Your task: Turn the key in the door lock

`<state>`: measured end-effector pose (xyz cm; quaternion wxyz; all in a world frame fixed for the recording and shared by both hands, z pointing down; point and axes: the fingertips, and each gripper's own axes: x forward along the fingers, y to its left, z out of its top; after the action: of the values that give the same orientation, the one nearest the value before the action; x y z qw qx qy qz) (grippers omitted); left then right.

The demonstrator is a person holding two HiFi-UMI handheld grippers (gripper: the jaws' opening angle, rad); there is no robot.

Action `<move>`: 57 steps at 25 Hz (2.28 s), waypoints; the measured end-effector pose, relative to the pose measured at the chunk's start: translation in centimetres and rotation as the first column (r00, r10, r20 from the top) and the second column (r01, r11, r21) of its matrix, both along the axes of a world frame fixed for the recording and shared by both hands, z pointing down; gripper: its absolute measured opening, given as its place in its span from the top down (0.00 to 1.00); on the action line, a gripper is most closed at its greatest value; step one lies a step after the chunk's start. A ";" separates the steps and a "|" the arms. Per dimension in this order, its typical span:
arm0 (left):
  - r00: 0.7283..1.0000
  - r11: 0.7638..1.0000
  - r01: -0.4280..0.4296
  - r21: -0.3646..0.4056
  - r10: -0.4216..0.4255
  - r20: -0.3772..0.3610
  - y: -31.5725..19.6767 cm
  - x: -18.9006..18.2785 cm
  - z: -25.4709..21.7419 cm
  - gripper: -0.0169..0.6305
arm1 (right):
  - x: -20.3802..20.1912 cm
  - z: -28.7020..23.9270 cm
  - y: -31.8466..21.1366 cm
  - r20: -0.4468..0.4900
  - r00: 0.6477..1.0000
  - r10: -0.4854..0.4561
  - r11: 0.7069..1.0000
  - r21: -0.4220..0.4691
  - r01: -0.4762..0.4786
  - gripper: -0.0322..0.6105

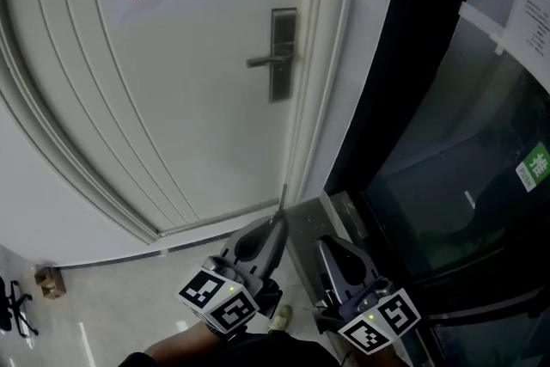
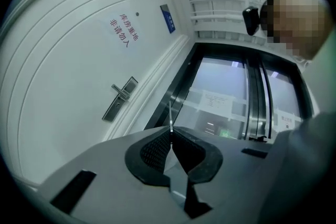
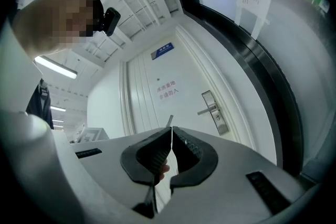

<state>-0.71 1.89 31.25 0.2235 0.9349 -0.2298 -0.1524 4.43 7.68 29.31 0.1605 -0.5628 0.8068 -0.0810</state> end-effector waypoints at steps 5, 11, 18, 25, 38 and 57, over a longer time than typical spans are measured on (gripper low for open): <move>0.998 0.996 0.026 -0.084 -0.031 -0.053 -4.3 3.5 0.1 0.96 | 3.4 -0.3 -2.5 0.002 0.999 -0.034 0.999 0.013 0.034 0.92; 0.996 0.995 0.064 -0.077 -0.068 -0.050 -8.5 6.4 -0.4 0.96 | 6.0 -0.9 -5.5 -0.003 0.998 -0.056 0.998 0.024 0.056 0.93; 0.992 0.983 0.052 -0.179 -0.072 -0.104 -15.2 8.8 0.8 0.96 | 7.9 -0.4 -10.4 -0.006 0.998 -0.061 0.998 0.012 0.061 0.93; 0.983 0.962 0.029 -0.273 -0.077 -0.168 -23.1 11.2 2.0 0.96 | 9.9 -0.3 -17.1 -0.022 0.999 -0.045 0.999 0.005 0.045 0.92; 0.953 0.854 -0.050 -0.517 -0.115 -0.281 -34.3 14.9 5.2 0.96 | 12.9 1.0 -26.6 0.005 1.000 -0.017 0.999 -0.038 0.017 0.92; 0.914 0.755 -0.076 -0.651 -0.208 -0.348 -38.8 15.9 6.5 0.96 | 14.9 1.9 -29.6 0.028 1.000 0.000 0.998 -0.062 0.001 0.92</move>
<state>15.17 -36.91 37.79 0.5713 0.7376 -0.2511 -0.2579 19.37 -21.92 31.20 0.1543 -0.5660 0.8018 -0.1138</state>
